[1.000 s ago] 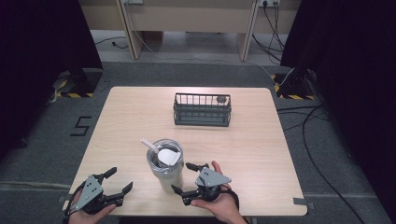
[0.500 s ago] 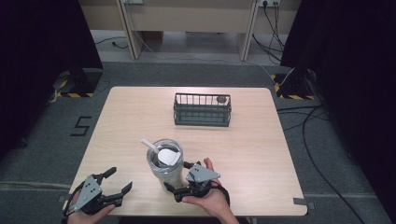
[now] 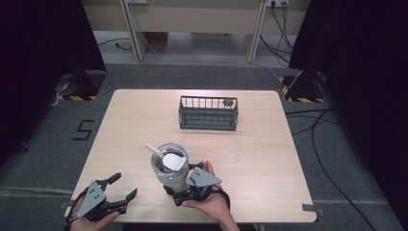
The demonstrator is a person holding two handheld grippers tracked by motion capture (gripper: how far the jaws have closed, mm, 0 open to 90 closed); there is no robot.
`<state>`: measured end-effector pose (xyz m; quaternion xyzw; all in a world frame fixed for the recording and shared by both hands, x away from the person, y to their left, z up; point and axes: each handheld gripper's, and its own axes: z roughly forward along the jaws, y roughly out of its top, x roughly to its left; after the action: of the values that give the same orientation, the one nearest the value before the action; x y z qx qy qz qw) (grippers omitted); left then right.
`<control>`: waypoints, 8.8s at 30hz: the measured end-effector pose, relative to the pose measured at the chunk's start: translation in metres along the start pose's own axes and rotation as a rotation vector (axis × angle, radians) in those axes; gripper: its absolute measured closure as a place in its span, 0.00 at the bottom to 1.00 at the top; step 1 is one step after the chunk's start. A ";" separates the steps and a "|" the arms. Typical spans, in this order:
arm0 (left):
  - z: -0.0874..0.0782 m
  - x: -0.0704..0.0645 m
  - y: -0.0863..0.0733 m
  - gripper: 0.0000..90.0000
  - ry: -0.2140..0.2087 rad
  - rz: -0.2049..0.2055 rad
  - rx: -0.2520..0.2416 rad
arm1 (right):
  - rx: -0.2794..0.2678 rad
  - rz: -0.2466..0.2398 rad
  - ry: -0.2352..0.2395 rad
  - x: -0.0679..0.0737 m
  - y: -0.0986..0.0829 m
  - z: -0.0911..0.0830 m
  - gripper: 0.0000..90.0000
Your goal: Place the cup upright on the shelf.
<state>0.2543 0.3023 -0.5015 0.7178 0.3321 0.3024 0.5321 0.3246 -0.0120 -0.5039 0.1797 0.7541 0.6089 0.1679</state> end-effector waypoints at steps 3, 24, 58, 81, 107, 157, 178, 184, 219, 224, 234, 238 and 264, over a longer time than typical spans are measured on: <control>0.001 0.001 -0.001 0.22 -0.001 -0.002 0.003 | -0.014 0.004 0.006 -0.001 0.000 0.004 0.08; 0.001 0.000 -0.001 0.22 -0.009 -0.001 0.000 | -0.072 0.044 -0.004 0.002 -0.002 0.007 0.11; -0.002 0.001 0.002 0.23 -0.003 -0.006 -0.017 | -0.129 0.062 -0.127 -0.024 0.037 -0.009 0.11; -0.002 0.001 0.002 0.24 -0.004 -0.009 -0.022 | -0.091 0.089 -0.267 -0.054 0.046 -0.020 0.11; -0.002 0.002 0.002 0.24 -0.007 -0.016 -0.023 | -0.074 0.112 -0.381 -0.085 0.051 -0.025 0.11; -0.001 0.003 0.001 0.25 -0.007 -0.025 -0.020 | -0.107 0.117 -0.543 -0.159 0.097 -0.034 0.11; 0.000 0.003 0.000 0.25 -0.005 -0.034 -0.018 | -0.081 0.128 -0.622 -0.201 0.114 -0.013 0.11; 0.002 0.004 -0.001 0.25 -0.004 -0.039 -0.015 | -0.074 0.131 -0.627 -0.213 0.117 -0.004 0.11; 0.002 0.008 -0.004 0.25 0.008 -0.045 -0.006 | 0.018 0.206 -0.670 -0.259 0.084 0.047 0.11; 0.002 0.007 -0.004 0.25 0.003 -0.045 -0.005 | 0.036 0.214 -0.671 -0.259 0.075 0.051 0.11; 0.002 0.006 -0.003 0.25 0.002 -0.036 -0.006 | 0.043 0.177 -0.664 -0.255 0.068 0.053 0.11; 0.001 0.005 -0.003 0.25 0.002 -0.034 -0.010 | 0.031 0.173 -0.663 -0.255 0.065 0.051 0.11; 0.000 0.005 -0.002 0.25 0.000 -0.021 -0.011 | 0.041 0.175 -0.715 -0.241 0.061 0.048 0.10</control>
<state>0.2572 0.3064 -0.5032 0.7112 0.3381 0.2985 0.5392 0.5629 -0.0733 -0.4455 0.4484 0.6417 0.5042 0.3645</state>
